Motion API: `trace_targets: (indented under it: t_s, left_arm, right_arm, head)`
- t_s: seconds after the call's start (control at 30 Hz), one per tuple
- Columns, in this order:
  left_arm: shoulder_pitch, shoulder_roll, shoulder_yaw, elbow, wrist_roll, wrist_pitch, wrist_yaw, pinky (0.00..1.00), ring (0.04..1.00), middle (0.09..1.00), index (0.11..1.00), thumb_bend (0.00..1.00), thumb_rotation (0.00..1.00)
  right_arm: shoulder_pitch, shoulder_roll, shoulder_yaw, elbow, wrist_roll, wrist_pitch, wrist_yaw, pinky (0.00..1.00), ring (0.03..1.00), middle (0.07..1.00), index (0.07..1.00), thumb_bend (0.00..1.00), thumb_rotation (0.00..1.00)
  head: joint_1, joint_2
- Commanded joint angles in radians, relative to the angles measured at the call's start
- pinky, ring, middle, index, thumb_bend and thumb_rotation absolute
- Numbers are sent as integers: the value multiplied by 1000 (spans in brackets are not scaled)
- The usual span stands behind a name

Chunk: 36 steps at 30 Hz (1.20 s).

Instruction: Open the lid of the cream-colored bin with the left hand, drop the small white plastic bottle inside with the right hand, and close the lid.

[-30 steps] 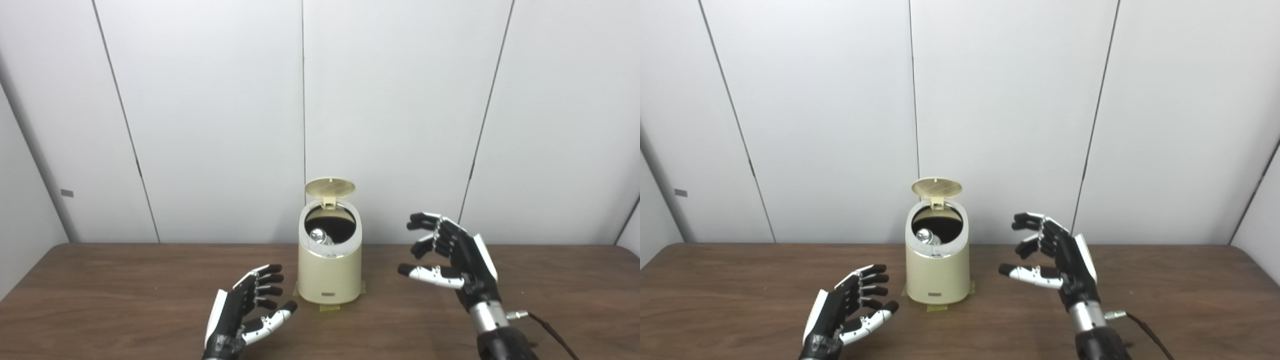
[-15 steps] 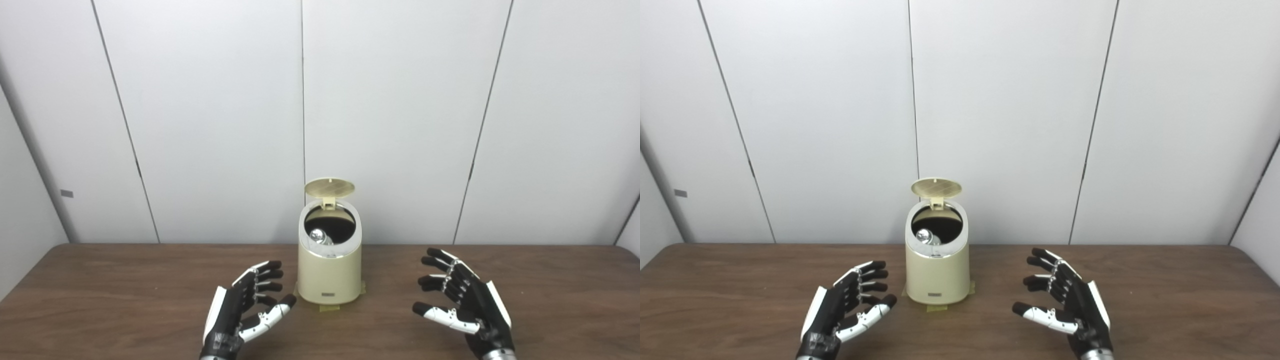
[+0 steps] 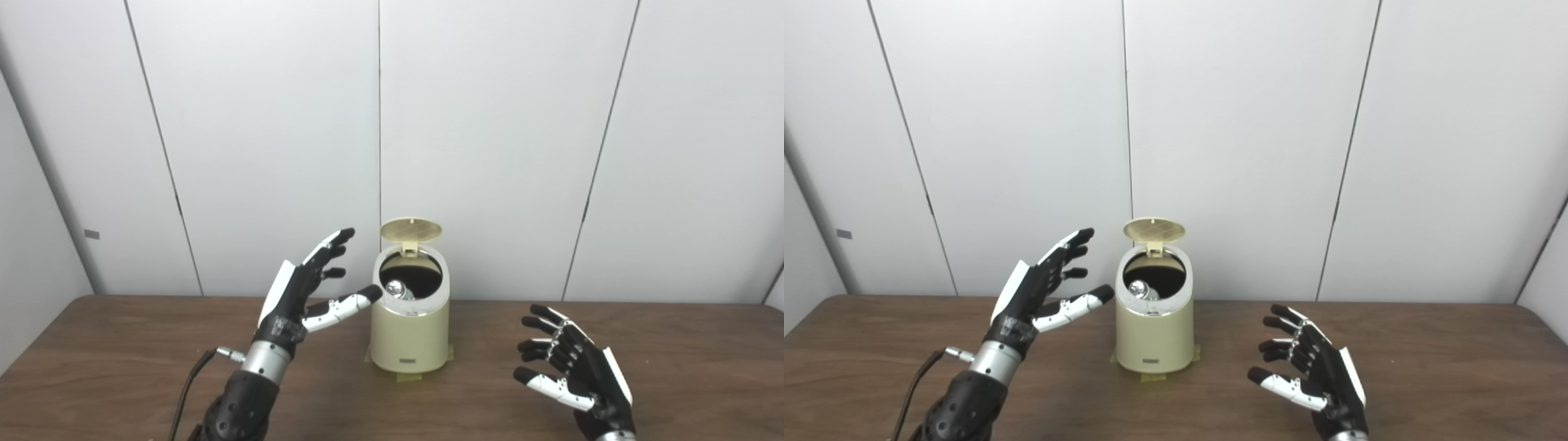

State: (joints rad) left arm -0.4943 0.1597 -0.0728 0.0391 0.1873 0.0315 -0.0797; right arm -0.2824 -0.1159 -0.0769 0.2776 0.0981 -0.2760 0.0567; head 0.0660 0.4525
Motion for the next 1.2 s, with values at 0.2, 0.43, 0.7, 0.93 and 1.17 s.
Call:
trace_targets:
  t_s: [0.2, 0.43, 0.7, 0.93, 1.17]
  left_arm:
    - [-184, 16, -24, 97, 67, 20, 4, 905, 990, 980, 948, 894, 440]
    - [-267, 35, -77, 203, 138, -9, -3, 999, 1000, 1000, 952, 903, 477]
    - [-318, 42, -129, 288, 236, -47, 25, 963, 1000, 992, 936, 903, 476]
    - [-331, 56, -159, 279, 276, -27, -6, 948, 1000, 948, 897, 939, 493]
    - [-321, 81, -171, 239, 286, -34, -46, 964, 1000, 886, 840, 926, 480]
  right_arm:
    - [-13, 11, -1, -52, -12, 3, -15, 508, 561, 733, 750, 866, 223]
    - [-17, 12, -1, -49, -4, 1, -10, 512, 564, 740, 754, 861, 195]
    - [-10, 17, 7, -74, -19, 3, -13, 478, 560, 735, 750, 839, 197]
    - [-10, 24, 4, -77, -26, 16, -24, 483, 566, 733, 738, 878, 219]
    - [-16, 32, 8, -67, -26, 6, -23, 451, 547, 726, 736, 879, 209]
  head:
    - [-6, -1]
    - [-14, -1]
    - [-25, 3]
    - [-30, 5]
    - [-33, 5]
